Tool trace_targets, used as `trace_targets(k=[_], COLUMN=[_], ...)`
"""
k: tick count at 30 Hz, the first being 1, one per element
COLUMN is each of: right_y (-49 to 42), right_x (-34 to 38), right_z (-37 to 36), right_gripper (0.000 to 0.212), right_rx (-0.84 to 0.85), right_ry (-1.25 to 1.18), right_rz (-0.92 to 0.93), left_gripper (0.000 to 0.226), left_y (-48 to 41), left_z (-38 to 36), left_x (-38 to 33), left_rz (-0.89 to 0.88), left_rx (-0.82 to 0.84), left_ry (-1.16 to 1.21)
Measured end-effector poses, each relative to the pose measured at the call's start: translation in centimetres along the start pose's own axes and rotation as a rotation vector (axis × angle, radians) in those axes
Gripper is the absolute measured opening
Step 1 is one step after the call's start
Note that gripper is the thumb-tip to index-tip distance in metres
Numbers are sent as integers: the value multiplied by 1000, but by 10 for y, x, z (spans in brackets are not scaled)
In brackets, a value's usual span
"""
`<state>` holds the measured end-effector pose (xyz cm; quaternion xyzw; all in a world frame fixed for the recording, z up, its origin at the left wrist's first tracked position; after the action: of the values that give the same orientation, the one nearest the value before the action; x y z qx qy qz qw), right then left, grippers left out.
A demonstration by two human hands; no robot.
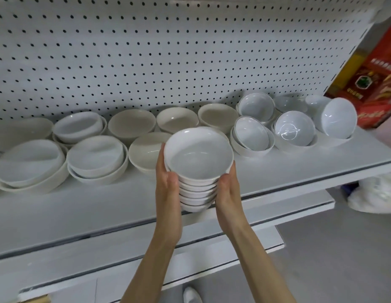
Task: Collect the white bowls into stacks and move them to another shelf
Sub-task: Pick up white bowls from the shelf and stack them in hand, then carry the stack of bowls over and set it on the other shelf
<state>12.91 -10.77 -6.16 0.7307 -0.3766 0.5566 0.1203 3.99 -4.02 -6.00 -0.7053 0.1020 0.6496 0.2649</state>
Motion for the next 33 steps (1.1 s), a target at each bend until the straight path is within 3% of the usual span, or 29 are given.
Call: trace_targets(k=[5, 15, 19, 22, 27, 33], right_y=[17, 86, 114, 133, 159, 188], right_x=[19, 83, 117, 139, 178, 244], right_z=[4, 76, 128, 173, 269, 401], right_gripper=[78, 79, 64, 76, 91, 81], right_rx=[-105, -514, -654, -737, -804, -877], right_ry=[-4, 29, 48, 45, 97, 191], right_rz=[37, 233, 303, 347, 385, 421], left_gripper=[98, 94, 87, 100, 100, 103], left_y=[5, 57, 88, 113, 156, 217], left_z=[-8, -99, -159, -208, -310, -454], left_x=[-13, -47, -60, -71, -77, -84], left_rz=[-20, -73, -80, -103, -143, -147], left_rx=[59, 414, 559, 630, 721, 819], left_ry=[19, -17, 1, 31, 65, 151])
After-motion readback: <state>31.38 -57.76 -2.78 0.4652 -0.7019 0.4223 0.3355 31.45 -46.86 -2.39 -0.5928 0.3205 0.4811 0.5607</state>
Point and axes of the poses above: each hand's wrist, its own y-axis away from the middle knuckle, its own z-axis out of the back of the hand, x = y × z, the point moved 3 cm from there along -y, towards the middle knuckle, and after that the axes turned 15 degrees about -y, right-handed, at the moved point
